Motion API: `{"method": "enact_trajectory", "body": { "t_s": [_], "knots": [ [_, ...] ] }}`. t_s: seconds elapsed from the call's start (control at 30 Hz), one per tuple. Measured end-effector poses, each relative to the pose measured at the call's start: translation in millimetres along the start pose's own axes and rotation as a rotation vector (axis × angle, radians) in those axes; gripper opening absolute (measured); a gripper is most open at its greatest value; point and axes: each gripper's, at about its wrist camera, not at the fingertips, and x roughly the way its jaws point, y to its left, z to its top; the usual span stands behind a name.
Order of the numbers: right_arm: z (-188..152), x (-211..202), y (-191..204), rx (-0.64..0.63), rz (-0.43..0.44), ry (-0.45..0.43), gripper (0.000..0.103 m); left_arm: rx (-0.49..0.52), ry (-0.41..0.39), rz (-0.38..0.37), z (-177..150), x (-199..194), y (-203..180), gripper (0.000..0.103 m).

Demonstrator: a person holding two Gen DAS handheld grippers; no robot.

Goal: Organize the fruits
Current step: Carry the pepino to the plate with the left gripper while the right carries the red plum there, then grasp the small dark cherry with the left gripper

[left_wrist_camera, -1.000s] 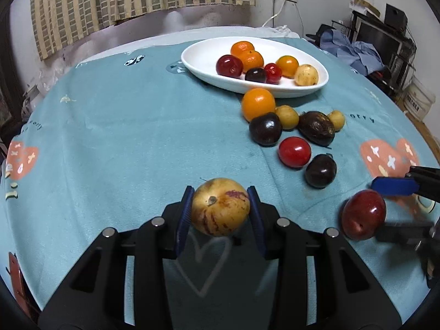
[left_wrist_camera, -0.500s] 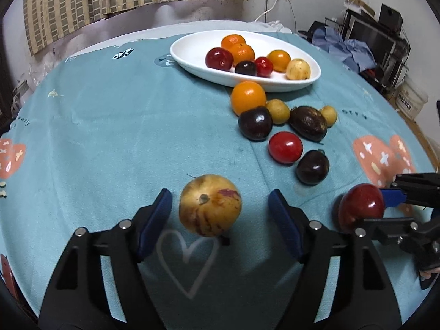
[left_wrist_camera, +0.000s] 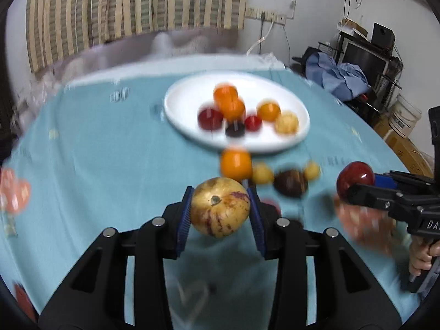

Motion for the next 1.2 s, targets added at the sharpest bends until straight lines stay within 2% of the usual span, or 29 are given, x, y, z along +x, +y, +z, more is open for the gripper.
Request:
{"method": "enact_trajectory", "body": {
  "t_s": [0.13, 0.2, 0.27, 0.33, 0.37, 0.4, 0.47, 0.57, 0.73, 0.93, 1.1, 1.2],
  "knots": [
    [47, 16, -18, 0.032, -0.063, -0.062, 0.041, -0.043, -0.031, -0.032, 46, 24, 2, 0.04],
    [61, 38, -29, 0.072, -0.071, -0.05, 0.041, -0.063, -0.031, -0.038, 61, 44, 1, 0.04],
    [64, 60, -36, 0.096, -0.038, -0.024, 0.042, -0.069, -0.023, -0.032, 67, 63, -1, 0.04],
    [62, 74, -38, 0.101, -0.035, -0.006, 0.046, -0.082, -0.023, -0.029, 67, 76, 0, 0.055],
    [62, 77, -38, 0.086, -0.05, -0.001, 0.054, -0.09, -0.023, -0.027, 67, 81, 1, 0.077],
    [62, 75, -38, 0.069, -0.074, -0.024, 0.063, -0.096, -0.028, -0.024, 65, 84, 3, 0.081],
    [63, 58, -42, 0.085, -0.067, -0.113, 0.063, -0.093, -0.027, -0.033, 63, 84, 6, 0.083],
    [64, 36, -52, 0.165, -0.004, -0.166, 0.063, -0.15, -0.045, -0.032, 61, 73, 21, 0.084],
    [48, 9, -54, 0.218, 0.028, -0.181, 0.067, -0.214, -0.058, -0.017, 40, 47, 36, 0.096],
    [10, 3, -41, 0.197, -0.031, -0.116, 0.075, -0.079, -0.035, 0.098, -4, 23, 13, 0.099],
    [4, 2, -41, 0.199, -0.038, -0.125, 0.084, 0.029, -0.027, 0.11, -17, 20, -9, 0.1],
    [5, 2, -47, 0.231, -0.032, -0.113, 0.086, 0.066, -0.008, 0.131, -19, 27, -15, 0.1]
  ]
}}
